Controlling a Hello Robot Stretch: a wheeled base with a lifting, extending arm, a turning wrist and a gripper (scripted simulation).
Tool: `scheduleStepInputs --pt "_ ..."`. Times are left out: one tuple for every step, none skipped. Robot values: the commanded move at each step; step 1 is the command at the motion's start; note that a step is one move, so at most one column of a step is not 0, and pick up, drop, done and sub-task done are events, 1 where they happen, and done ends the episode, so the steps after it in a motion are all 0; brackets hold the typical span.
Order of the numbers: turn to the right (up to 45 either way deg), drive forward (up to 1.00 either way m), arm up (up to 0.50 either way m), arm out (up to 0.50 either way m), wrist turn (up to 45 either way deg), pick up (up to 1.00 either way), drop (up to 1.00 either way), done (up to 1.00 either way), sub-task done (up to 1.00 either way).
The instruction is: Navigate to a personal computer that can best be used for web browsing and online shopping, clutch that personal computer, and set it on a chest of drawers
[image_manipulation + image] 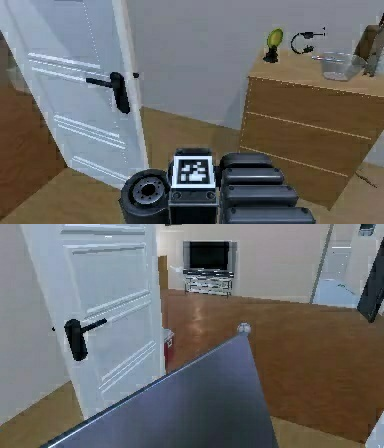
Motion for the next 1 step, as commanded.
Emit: scheduleStepInputs --pt "0.0 1.0 0.0 0.0 0.0 0.0 0.0 0.0 0.0"
